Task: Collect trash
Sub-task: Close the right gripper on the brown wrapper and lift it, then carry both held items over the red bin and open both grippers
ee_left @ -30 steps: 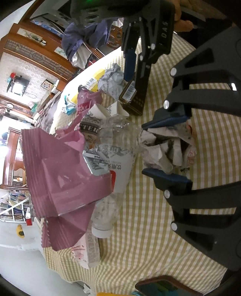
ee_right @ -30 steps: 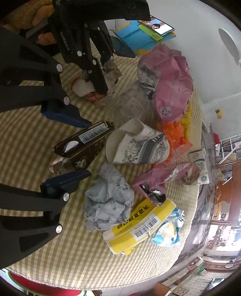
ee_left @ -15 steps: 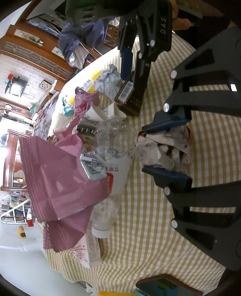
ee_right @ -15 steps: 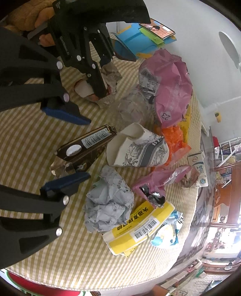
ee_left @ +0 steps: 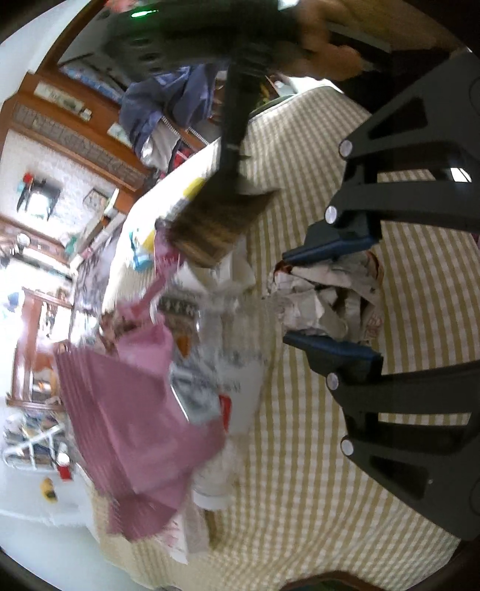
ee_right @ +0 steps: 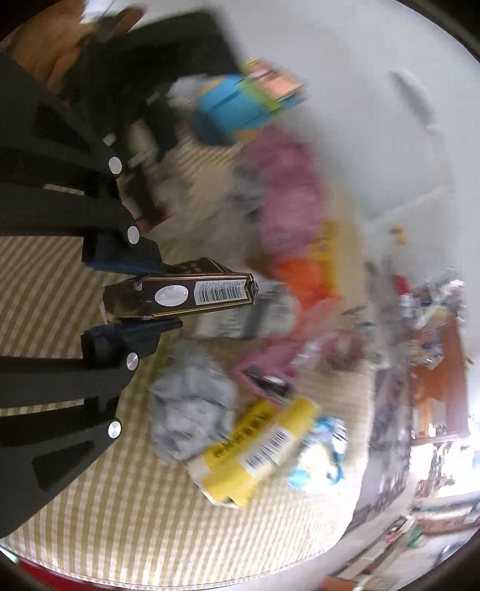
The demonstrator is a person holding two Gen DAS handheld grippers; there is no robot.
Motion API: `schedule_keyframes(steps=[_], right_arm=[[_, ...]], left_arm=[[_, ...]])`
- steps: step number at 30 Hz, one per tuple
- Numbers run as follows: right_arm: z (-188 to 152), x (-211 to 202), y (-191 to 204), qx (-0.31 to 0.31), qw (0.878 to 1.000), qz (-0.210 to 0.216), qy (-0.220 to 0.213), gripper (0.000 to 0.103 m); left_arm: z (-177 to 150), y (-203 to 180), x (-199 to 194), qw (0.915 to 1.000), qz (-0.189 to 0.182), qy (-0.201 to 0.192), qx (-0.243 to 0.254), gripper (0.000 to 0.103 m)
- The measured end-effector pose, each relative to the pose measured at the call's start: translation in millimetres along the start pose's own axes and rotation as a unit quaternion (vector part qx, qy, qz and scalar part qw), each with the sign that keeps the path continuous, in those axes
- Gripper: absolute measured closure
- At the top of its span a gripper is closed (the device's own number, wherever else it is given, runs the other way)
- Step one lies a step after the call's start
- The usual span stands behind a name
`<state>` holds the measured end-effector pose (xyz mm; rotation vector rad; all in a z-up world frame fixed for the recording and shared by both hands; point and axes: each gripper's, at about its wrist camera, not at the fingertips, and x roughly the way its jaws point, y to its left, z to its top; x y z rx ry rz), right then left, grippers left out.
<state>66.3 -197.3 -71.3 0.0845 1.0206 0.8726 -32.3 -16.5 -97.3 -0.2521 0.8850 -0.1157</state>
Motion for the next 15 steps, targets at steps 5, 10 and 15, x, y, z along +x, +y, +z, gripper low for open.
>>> schedule_keyframes(steps=[5,10,15], right_arm=[[8.7,-39.2,-28.7,0.062,0.995,0.007,-0.074,0.082],[13.8,-77.9,-50.8,0.099,0.986,-0.036,-0.126,0.082],[1.2,-108.5,-92.4,0.154,0.972,-0.092,-0.152,0.082]], left_arm=[[-2.4,-16.3,6.2,0.9991,0.021,0.004,0.038,0.066],[7.2,-30.6,0.8,0.9996,-0.006,-0.002,0.026,0.066],[27.3,-78.9,7.9,0.9977,-0.054,-0.018,0.037,0.066]])
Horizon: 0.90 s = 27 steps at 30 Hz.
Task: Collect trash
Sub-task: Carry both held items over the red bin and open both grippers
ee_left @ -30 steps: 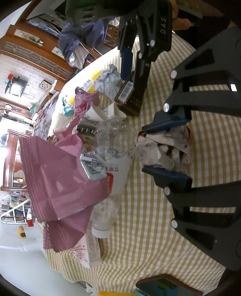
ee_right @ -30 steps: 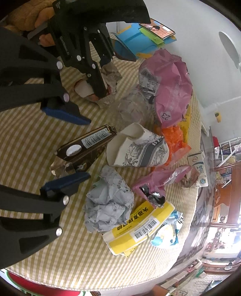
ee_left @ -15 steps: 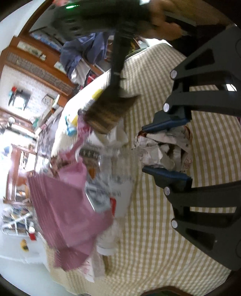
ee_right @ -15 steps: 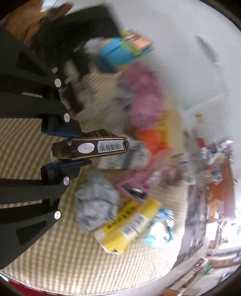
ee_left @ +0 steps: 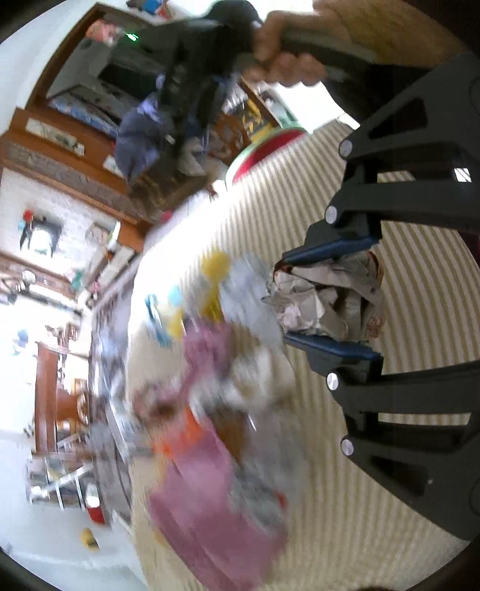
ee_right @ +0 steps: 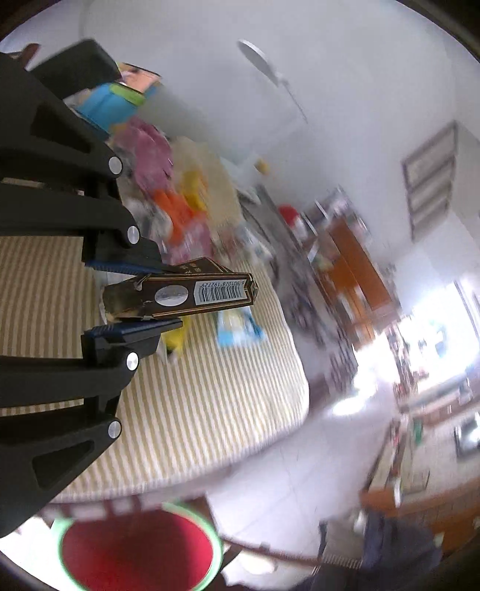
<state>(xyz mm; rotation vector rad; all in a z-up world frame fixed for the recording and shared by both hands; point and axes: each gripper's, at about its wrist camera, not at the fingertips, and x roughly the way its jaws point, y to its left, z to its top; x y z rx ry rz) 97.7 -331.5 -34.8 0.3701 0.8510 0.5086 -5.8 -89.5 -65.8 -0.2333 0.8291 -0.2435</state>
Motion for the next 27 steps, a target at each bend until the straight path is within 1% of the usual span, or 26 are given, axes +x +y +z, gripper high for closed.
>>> schedule_keyframes(steps=[2,5,6,8,9,11,12,13,15,16,17,18,19,20,21,23,27], right_arm=[[0.4,-8.6,-20.4,0.016,0.999,-0.029,-0.008,0.082],[-0.4,-26.3,-58.7,0.053,0.995,-0.082,-0.023,0.082],[-0.7,-33.6,-75.9,0.076,0.992,-0.098,-0.03,0.082],[-3.3,-45.6,-100.1,0.107,0.987,-0.116,-0.04,0.082],[-4.0,-52.2,-113.4,0.128,0.982,-0.128,-0.047,0.082],[-3.9,-61.6,-128.8,0.156,0.975,-0.145,-0.06,0.082],[-4.0,-68.3,-138.8,0.176,0.97,-0.153,-0.072,0.082],[-4.4,-75.8,-148.2,0.19,0.966,-0.156,-0.081,0.081],[-7.5,-83.3,-161.4,0.221,0.958,-0.156,-0.093,0.079],[-8.8,-85.3,-167.9,0.236,0.955,-0.156,-0.095,0.079],[-8.4,-89.2,-173.8,0.246,0.952,-0.156,-0.096,0.074],[-9.2,-91.0,-178.6,0.258,0.948,-0.156,-0.099,0.069],[-9.8,-93.4,-181.4,0.264,0.946,-0.155,-0.103,0.059],[-4.9,-91.7,-181.1,0.266,0.945,-0.156,-0.107,0.055],[-2.9,-92.3,-181.3,0.265,0.944,-0.16,-0.112,0.054],[-1.3,-96.9,-182.1,0.264,0.943,-0.166,-0.12,0.047],[-0.2,-91.7,-178.5,0.263,0.946,-0.155,-0.112,0.043]], left_arm=[[10.9,-23.4,14.8,0.9995,-0.03,0.002,0.006,0.066],[20.6,-52.6,37.5,0.9975,-0.068,0.012,0.012,0.066],[24.8,-66.5,49.5,0.9961,-0.085,0.019,0.014,0.066],[30.6,-88.4,69.5,0.9932,-0.111,0.032,0.016,0.066],[34.6,-102.4,83.2,0.9912,-0.124,0.042,0.019,0.066],[42.0,-126.7,110.2,0.9878,-0.141,0.062,0.022,0.066],[44.1,-132.3,117.0,0.9866,-0.147,0.068,0.022,0.066],[46.0,-143.3,129.1,0.9845,-0.155,0.079,0.023,0.066],[49.3,-161.9,147.7,0.9818,-0.162,0.093,0.037,0.065],[50.5,-168.7,154.0,0.9809,-0.163,0.096,0.044,0.063],[51.3,-174.9,159.0,0.9801,-0.165,0.1,0.049,0.057],[53.5,-180.0,163.2,0.9796,-0.166,0.103,0.049,0.053],[55.9,-183.2,165.5,0.979,-0.169,0.104,0.046,0.043],[57.3,-185.0,166.9,0.9791,-0.17,0.103,0.043,0.037],[59.7,-185.9,165.9,0.9797,-0.171,0.097,0.037,0.036],[63.5,-187.5,166.5,0.9799,-0.174,0.092,0.033,0.036],[64.3,-185.7,161.2,0.9819,-0.166,0.085,0.034,0.036]])
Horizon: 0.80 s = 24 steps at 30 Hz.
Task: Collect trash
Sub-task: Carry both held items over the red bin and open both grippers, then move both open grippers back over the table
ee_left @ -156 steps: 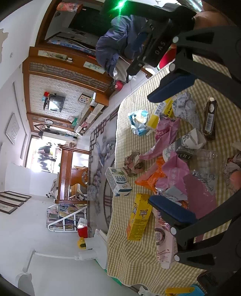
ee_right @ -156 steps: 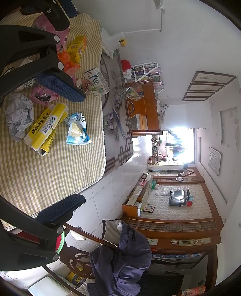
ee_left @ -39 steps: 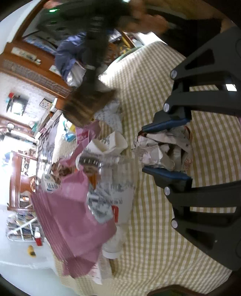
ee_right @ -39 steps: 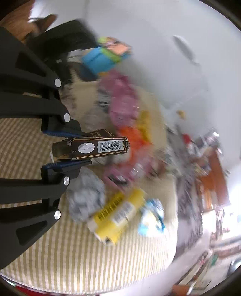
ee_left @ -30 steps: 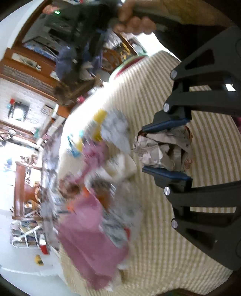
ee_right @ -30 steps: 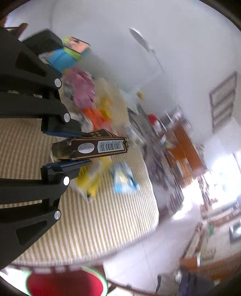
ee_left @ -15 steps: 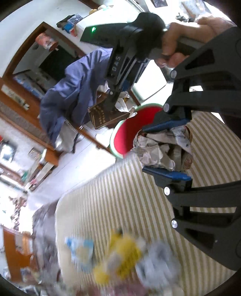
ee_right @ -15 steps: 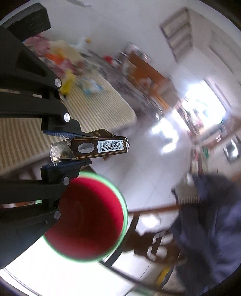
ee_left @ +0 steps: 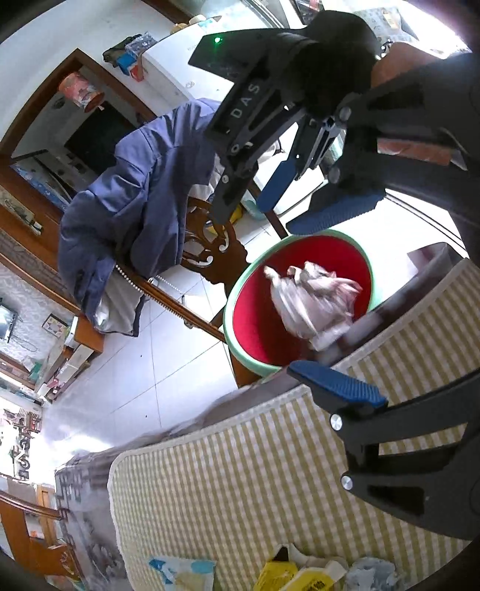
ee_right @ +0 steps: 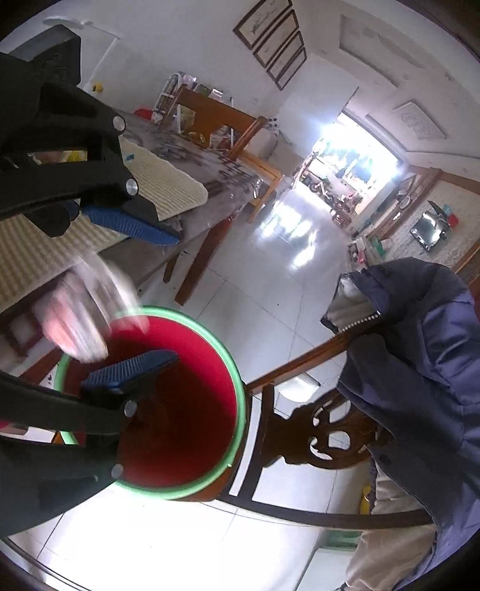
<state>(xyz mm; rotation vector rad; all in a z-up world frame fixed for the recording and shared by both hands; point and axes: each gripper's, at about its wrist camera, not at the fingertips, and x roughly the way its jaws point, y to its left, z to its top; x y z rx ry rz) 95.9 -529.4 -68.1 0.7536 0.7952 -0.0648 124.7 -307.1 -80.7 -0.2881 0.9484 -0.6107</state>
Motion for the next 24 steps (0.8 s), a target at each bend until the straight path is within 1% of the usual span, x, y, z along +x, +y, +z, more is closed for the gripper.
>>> schedule_keyframes(steps=[2,5,9,14,16,17,19,20,21,22,23,24], right_arm=[[-1.9,1.6,4.8,-0.006,1.0,0.004,0.003,0.043],[-3.8,3.2,11.9,-0.015,1.0,0.004,0.003,0.041],[-9.8,9.5,24.4,-0.027,0.999,0.008,0.015,0.039],[-22.5,20.0,44.2,-0.052,0.998,0.012,0.036,0.038],[-30.2,26.2,54.1,-0.068,0.996,0.013,0.049,0.038],[-35.1,29.6,59.7,-0.077,0.995,0.013,0.058,0.038],[-44.5,34.2,68.6,-0.089,0.994,0.014,0.069,0.038],[-48.2,35.7,72.1,-0.093,0.993,0.014,0.073,0.038],[-53.9,38.5,77.7,-0.101,0.992,0.015,0.08,0.038],[-58.1,40.6,82.4,-0.108,0.99,0.016,0.084,0.038],[-63.0,42.9,87.6,-0.116,0.989,0.016,0.089,0.038],[-68.7,46.1,94.1,-0.126,0.987,0.014,0.094,0.038]], left_arm=[[-1.1,2.9,-6.3,1.0,0.004,-0.003,-0.006,0.036],[-3.8,8.3,-25.2,0.9997,0.01,-0.018,-0.015,0.034],[-12.2,19.7,-62.4,0.9979,0.042,-0.048,-0.009,0.034],[-35.1,54.1,-112.1,0.9917,0.096,-0.079,-0.032,0.032],[-49.4,72.0,-137.4,0.986,0.132,-0.092,-0.045,0.032],[-57.1,81.0,-154.4,0.9822,0.155,-0.096,-0.046,0.03],[-62.9,91.9,-180.5,0.9768,0.184,-0.102,-0.039,0.029],[-62.0,99.2,-202.6,0.9705,0.21,-0.115,-0.03,0.026],[-59.4,103.3,-216.2,0.9658,0.227,-0.123,-0.025,0.023],[-55.3,109.9,-232.2,0.9603,0.247,-0.129,-0.018,0.016],[-49.8,116.5,-244.3,0.9564,0.263,-0.127,-0.012,0.011],[-43.2,126.4,-257.9,0.9527,0.281,-0.116,0.0,0.011]])
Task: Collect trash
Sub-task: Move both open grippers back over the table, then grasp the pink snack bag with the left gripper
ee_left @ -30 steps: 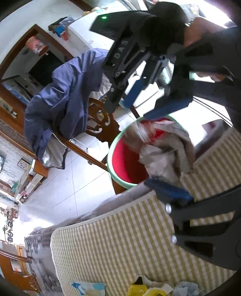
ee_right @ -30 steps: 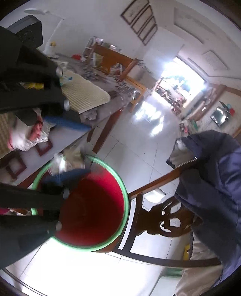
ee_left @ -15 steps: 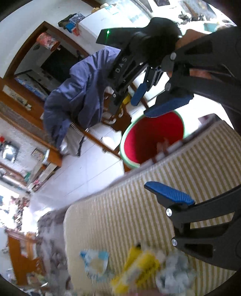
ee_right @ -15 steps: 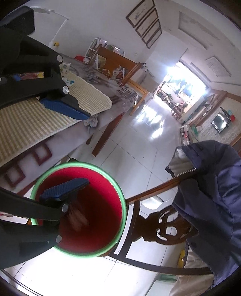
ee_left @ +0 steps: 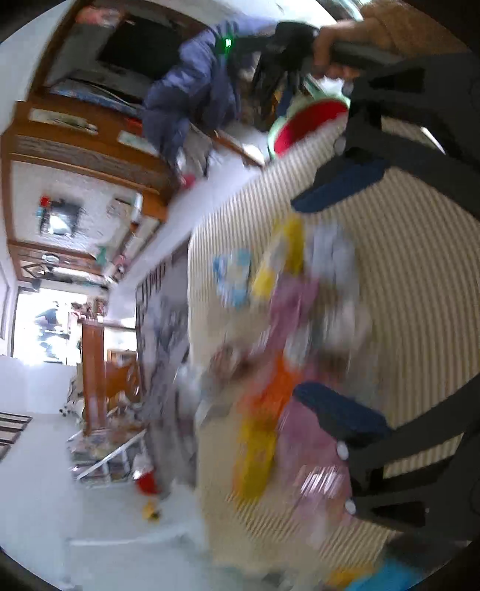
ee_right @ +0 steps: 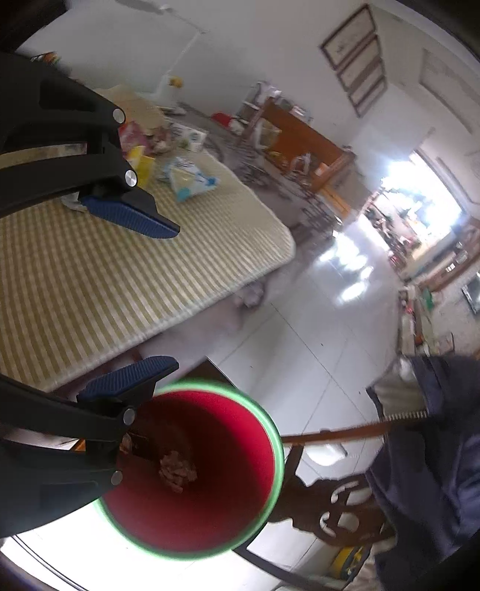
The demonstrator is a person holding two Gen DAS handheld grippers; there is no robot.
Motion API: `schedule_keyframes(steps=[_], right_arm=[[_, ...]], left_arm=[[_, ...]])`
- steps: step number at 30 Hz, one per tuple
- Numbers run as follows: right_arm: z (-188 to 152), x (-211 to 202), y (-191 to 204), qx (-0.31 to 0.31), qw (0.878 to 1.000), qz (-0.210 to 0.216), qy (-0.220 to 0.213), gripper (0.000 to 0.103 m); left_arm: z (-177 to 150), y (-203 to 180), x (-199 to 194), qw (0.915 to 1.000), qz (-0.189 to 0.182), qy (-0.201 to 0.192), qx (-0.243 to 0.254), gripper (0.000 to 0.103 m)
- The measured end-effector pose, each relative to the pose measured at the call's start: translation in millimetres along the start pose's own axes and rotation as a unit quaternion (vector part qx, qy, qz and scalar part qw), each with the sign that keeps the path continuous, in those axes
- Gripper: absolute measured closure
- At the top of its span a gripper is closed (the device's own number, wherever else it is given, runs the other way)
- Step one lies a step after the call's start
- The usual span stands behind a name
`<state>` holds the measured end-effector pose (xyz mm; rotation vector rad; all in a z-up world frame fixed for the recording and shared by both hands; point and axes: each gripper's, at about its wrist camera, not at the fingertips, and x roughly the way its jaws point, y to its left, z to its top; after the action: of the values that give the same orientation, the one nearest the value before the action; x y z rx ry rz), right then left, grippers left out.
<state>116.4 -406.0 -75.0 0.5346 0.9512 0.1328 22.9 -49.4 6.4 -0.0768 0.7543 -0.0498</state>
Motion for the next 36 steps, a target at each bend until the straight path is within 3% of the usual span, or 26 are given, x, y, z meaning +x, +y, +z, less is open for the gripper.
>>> schedule_keyframes(steps=[2,4,9,13,15,20,24,29,32,36], right_arm=[[-5.1,7.6,12.4,-0.016,1.0,0.0,0.01,0.038],[-9.6,13.8,22.6,-0.03,0.999,0.001,0.02,0.038],[-18.7,25.6,44.3,-0.062,0.997,-0.001,0.037,0.038],[-22.4,29.6,46.9,-0.071,0.997,-0.007,0.043,0.038],[-23.2,31.8,46.4,-0.072,0.996,-0.011,0.047,0.038],[-25.2,38.6,49.8,-0.077,0.995,-0.013,0.055,0.038],[-29.3,40.4,62.3,-0.097,0.994,-0.008,0.054,0.038],[-36.9,32.2,89.3,-0.143,0.989,0.027,0.031,0.038],[-49.3,28.5,113.8,-0.188,0.98,0.059,0.022,0.038],[-79.9,27.0,154.5,-0.278,0.954,0.107,0.025,0.038]], left_arm=[[10.7,24.3,-6.3,0.9993,0.033,-0.007,0.014,0.011],[21.8,49.4,-0.2,0.9979,0.062,0.015,0.015,0.011],[17.0,102.9,52.8,0.9894,0.045,0.131,-0.042,0.011],[-4.9,110.1,80.7,0.9827,0.045,0.174,-0.043,0.012],[-12.6,113.7,81.3,0.9836,0.032,0.166,-0.063,0.013],[-8.5,120.1,71.4,0.9868,0.016,0.135,-0.088,0.038],[-6.9,125.4,56.5,0.9898,0.021,0.089,-0.109,0.044],[-10.1,130.2,13.1,0.9882,0.031,0.004,-0.15,0.046],[-24.8,133.2,-7.8,0.9844,0.051,-0.029,-0.166,0.046],[-40.1,153.3,-11.0,0.9745,0.057,-0.033,-0.214,0.046]])
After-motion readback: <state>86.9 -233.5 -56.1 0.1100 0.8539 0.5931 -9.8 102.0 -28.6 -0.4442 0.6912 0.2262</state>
